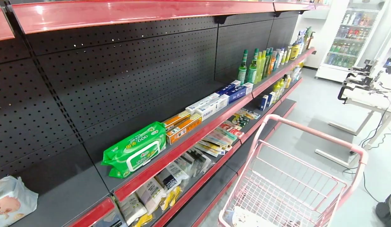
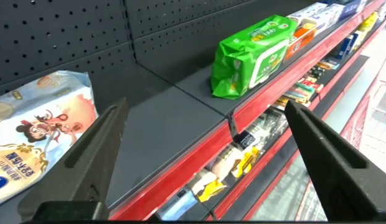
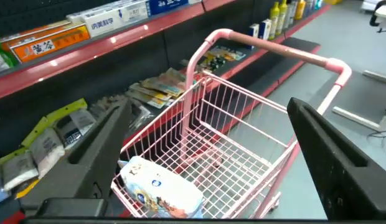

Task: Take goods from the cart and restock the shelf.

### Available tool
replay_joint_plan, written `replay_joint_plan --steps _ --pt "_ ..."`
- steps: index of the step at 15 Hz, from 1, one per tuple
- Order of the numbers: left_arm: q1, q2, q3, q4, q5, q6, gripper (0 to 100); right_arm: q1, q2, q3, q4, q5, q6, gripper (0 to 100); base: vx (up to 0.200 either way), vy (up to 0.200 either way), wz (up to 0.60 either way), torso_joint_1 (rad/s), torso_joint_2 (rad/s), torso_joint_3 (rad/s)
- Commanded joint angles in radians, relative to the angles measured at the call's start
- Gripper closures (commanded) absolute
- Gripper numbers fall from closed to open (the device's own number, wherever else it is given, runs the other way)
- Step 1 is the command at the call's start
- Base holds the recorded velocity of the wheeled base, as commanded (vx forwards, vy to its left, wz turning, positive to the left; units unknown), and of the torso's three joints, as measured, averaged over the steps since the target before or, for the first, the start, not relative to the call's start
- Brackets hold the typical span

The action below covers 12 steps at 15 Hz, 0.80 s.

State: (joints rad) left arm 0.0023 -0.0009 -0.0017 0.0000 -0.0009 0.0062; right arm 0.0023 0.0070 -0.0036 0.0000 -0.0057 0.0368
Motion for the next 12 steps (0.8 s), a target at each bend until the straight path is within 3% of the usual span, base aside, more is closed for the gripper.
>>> replay_joint_plan --steps 1,3,4,5,6,8,10,12 --pt "0.001 0.001 0.002 0.000 -0.001 0.000 0 0.007 0.021 -0.001 0.000 0.006 -0.006 0 0.000 0.000 0.00 0.000 0.00 0.000" --pt "0.001 0.001 0.000 0.000 -0.001 0.000 0 0.010 0.028 -0.019 -0.005 0.021 -0.008 0 0.000 0.000 0.00 0.000 0.00 0.000" --pt "0.001 0.001 0.000 0.000 -0.001 0.000 0 0.034 0.151 -0.176 -0.009 0.061 0.049 0 0.000 0.000 0.00 0.000 0.00 0.000" --pt "0.001 0.001 0.002 0.000 -0.001 0.000 0 0.048 0.410 -0.418 -0.009 0.047 0.245 0 0.000 0.000 0.00 0.000 0.00 0.000" --pt "0.001 0.001 0.000 0.000 0.001 0.000 0 0.059 0.584 -0.582 0.002 0.046 0.331 0 0.000 0.000 0.00 0.000 0.00 0.000" --pt "0.001 0.001 0.002 0.000 -0.001 0.000 0 0.019 0.808 -0.532 0.023 0.018 0.187 0 0.000 0.000 0.00 0.000 0.00 0.000" --pt "0.001 0.001 0.000 0.000 -0.001 0.000 0 0.007 1.054 -0.492 -0.012 0.063 0.175 0 0.000 0.000 0.00 0.000 0.00 0.000" --pt "0.001 0.001 0.000 0.000 -0.001 0.000 0 0.041 1.278 -0.472 -0.012 0.101 0.075 0 0.000 0.000 0.00 0.000 0.00 0.000"
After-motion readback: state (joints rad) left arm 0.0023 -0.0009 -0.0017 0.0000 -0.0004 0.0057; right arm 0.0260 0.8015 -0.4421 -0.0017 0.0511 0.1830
